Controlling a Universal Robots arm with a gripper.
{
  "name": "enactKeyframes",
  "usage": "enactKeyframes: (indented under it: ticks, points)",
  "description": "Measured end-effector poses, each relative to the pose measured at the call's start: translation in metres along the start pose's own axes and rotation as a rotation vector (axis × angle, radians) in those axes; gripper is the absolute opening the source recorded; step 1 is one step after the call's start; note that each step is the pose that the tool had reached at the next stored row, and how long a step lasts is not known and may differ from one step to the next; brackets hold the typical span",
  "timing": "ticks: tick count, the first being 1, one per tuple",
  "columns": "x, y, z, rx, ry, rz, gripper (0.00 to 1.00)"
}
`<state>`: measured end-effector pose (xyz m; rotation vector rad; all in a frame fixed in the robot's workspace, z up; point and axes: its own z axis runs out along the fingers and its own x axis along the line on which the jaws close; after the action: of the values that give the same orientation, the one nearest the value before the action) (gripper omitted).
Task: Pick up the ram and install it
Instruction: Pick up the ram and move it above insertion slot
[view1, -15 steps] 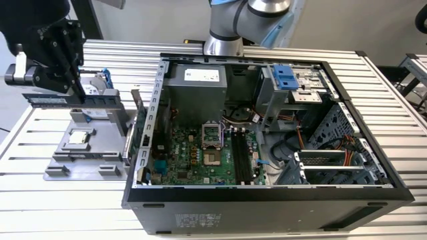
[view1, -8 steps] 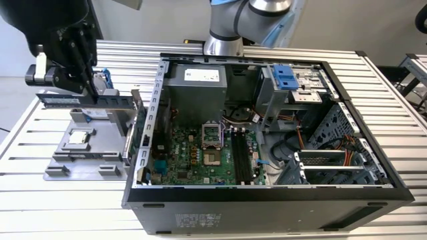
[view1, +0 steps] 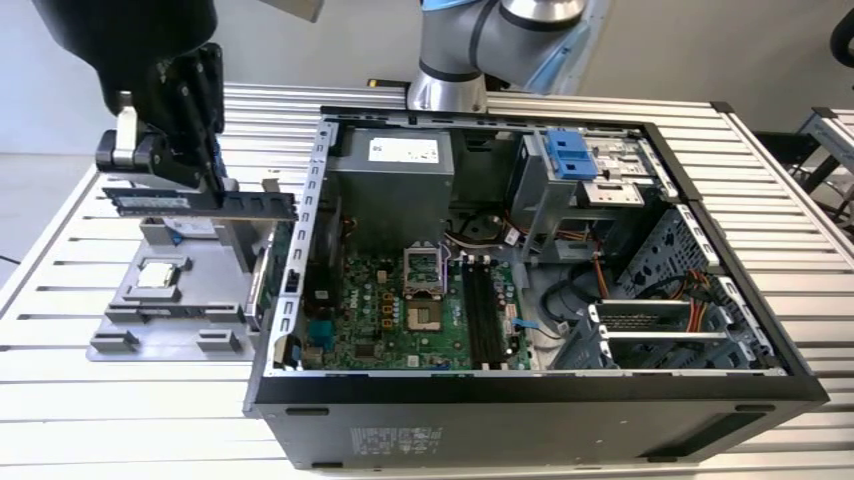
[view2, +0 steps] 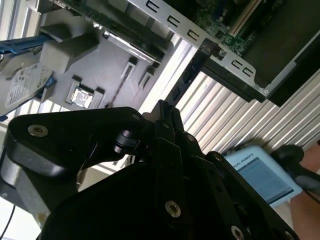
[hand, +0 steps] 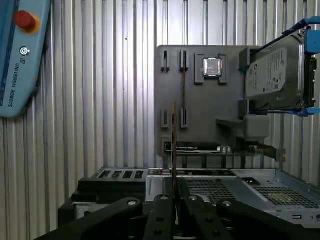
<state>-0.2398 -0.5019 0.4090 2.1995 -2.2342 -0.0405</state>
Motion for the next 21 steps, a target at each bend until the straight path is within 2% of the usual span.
enactKeyframes:
  ticks: [21]
  points:
    - [0.0000, -0.0586, -0.0013, -0.0097, 0.0001, 0.000, 0.00]
